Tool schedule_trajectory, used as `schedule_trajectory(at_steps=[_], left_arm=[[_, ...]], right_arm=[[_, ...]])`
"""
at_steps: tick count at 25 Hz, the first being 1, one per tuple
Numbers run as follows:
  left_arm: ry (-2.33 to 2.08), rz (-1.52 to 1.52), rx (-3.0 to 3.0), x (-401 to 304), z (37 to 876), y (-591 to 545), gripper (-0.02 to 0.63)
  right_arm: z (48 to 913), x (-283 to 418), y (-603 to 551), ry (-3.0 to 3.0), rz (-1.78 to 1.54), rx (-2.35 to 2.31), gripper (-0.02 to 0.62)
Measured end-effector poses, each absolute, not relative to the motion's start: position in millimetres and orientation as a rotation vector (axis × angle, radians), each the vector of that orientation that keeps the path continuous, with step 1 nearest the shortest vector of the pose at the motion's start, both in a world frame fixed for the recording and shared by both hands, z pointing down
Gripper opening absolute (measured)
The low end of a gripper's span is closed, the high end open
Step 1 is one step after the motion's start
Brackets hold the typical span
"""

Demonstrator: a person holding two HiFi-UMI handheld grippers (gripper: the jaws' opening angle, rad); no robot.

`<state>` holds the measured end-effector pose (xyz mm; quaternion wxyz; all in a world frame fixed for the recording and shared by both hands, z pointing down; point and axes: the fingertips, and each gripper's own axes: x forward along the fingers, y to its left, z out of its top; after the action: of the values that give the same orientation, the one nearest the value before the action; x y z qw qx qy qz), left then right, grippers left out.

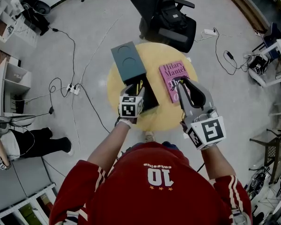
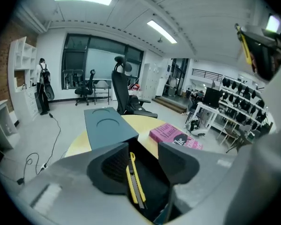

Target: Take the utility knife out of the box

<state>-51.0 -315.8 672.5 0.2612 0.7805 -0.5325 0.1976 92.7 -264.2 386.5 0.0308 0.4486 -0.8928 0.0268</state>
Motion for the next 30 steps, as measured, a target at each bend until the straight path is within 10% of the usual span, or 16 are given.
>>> schedule_trajectory(at_steps=[30], left_arm=[[-1.291, 1.056, 1.486, -47, 830, -352, 0.198]], right_arm=[[386, 121, -284, -2.783, 0.144, 1.418, 0.054]])
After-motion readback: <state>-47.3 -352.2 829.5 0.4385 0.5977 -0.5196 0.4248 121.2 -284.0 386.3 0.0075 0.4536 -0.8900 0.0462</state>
